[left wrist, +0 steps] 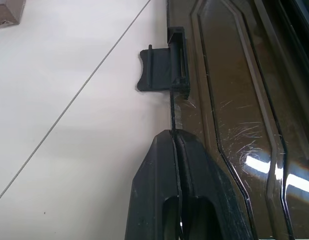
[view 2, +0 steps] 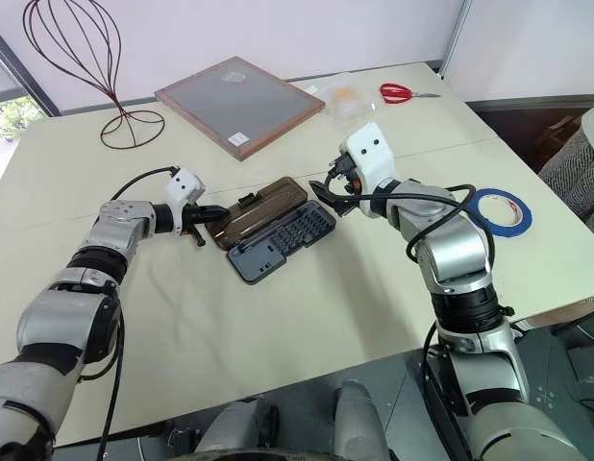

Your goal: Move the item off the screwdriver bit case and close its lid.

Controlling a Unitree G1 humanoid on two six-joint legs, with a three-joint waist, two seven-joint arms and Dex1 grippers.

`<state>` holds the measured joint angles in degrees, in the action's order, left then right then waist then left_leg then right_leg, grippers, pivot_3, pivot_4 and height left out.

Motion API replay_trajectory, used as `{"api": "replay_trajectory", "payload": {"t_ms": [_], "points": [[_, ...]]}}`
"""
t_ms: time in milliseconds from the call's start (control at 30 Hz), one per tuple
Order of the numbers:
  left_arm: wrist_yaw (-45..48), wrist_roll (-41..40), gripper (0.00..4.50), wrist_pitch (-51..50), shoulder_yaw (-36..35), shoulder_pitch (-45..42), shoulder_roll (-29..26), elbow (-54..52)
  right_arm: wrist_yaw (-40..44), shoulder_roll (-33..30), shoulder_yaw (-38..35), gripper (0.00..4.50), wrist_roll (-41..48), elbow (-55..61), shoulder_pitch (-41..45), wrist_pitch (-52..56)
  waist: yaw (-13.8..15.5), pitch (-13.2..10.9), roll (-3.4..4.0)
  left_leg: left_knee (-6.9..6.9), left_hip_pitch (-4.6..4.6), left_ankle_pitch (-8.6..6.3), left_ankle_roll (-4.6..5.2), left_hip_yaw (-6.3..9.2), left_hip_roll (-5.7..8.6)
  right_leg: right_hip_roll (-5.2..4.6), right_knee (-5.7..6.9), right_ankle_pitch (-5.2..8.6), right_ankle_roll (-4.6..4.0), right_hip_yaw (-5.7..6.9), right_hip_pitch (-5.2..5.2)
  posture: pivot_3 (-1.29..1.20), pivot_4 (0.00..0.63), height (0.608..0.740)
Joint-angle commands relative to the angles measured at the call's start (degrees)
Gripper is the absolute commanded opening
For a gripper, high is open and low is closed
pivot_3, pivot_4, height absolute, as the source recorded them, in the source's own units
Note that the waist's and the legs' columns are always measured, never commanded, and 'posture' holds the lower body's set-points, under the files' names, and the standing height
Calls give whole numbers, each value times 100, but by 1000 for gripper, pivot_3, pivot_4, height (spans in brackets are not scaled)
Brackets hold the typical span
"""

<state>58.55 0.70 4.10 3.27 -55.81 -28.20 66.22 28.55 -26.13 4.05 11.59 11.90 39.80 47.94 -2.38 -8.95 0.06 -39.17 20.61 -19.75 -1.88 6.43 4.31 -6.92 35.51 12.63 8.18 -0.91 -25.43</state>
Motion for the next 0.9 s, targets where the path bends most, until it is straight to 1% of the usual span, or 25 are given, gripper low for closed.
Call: {"api": "replay_trajectory", "payload": {"t_ms": [33,233,333,567,767,900], "points": [[451,-2,13,124,59,104,24,-218,9,-65,-51,4500,-21,56,227,-92,1,0,0,0,0,0,0,0,0,0,0,0,0,0,0,0,150,740],[1524,-92,13,442,269,420,0,-1042,54,-116,-50,4500,-54,-38,289,-133,-9,0,0,3,5,0,0,1,0,0,-4,0,0,1,-4,0,150,740],[1839,-108,13,504,373,580,-37,-1462,84,-148,-48,4500,-58,-102,323,-162,-12,0,0,3,8,0,0,1,-2,0,-7,0,0,1,-6,0,150,740],[2064,-149,13,468,489,881,-55,-2141,144,-193,-2,4500,-64,-152,340,-197,-14,0,0,3,10,0,0,1,-2,0,-7,0,0,1,-7,0,150,740],[1976,-185,13,271,484,1224,-92,-2657,185,-229,17,4500,-102,-148,326,-190,-11,0,0,2,11,0,0,1,-3,0,-8,0,0,1,-8,0,150,740],[1871,-248,13,64,434,1535,-212,-2994,201,-238,7,4500,-118,-132,300,-184,-13,0,0,3,10,0,0,2,-3,0,-8,0,0,1,-8,0,150,740]]}}
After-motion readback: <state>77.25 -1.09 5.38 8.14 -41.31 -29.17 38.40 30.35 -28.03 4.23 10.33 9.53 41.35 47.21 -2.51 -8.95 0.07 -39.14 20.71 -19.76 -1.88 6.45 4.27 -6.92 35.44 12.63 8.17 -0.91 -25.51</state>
